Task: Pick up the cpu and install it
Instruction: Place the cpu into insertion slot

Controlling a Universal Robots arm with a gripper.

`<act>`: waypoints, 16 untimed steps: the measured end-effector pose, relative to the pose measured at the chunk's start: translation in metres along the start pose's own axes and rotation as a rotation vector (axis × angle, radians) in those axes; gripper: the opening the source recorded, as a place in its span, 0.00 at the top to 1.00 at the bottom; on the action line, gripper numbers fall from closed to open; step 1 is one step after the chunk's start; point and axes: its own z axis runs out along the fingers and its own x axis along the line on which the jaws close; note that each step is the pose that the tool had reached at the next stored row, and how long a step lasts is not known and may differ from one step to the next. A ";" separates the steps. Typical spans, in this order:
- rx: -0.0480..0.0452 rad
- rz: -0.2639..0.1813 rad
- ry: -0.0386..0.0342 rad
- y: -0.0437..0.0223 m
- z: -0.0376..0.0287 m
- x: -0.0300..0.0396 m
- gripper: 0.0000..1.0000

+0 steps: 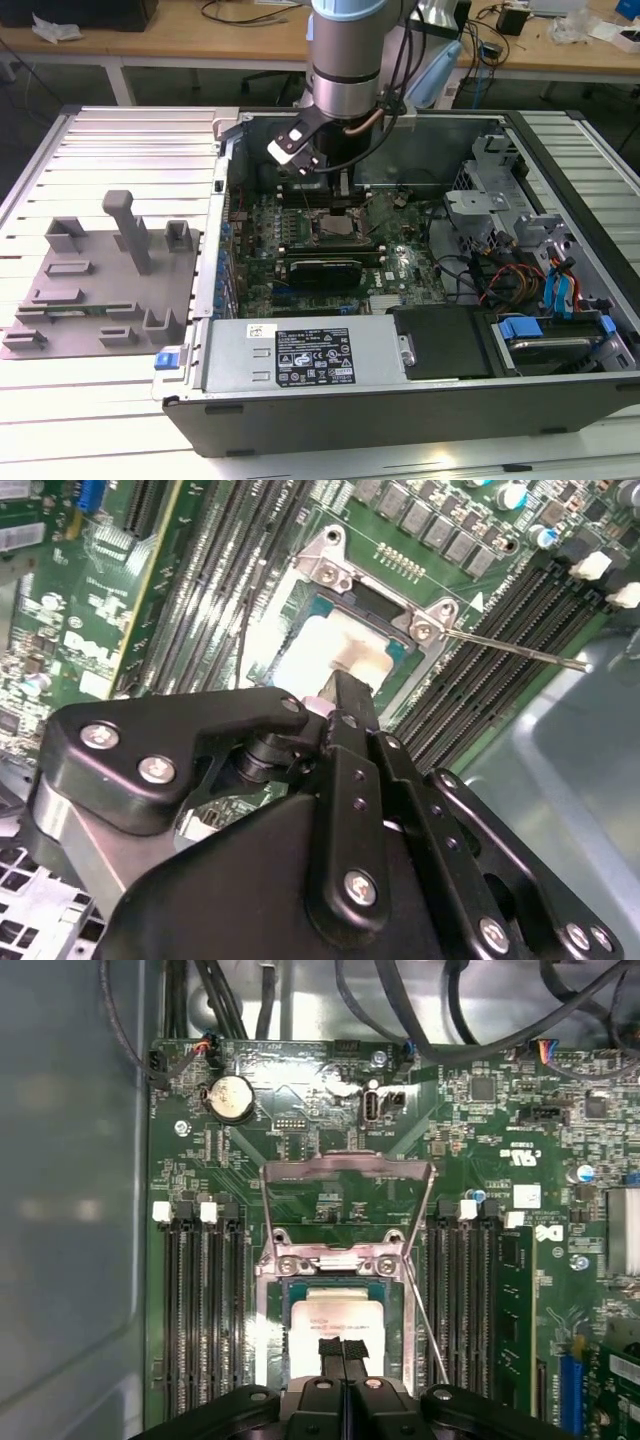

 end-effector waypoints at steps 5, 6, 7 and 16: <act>0.0373 0.015 -0.0078 0.0026 0.0031 0.0000 0.89; 0.0439 0.016 -0.0078 0.0034 0.0040 0.0000 0.89; 0.0488 0.017 -0.0078 0.0044 0.0050 0.0001 0.89; 0.0514 0.019 -0.0047 0.0121 0.0116 -0.0015 0.89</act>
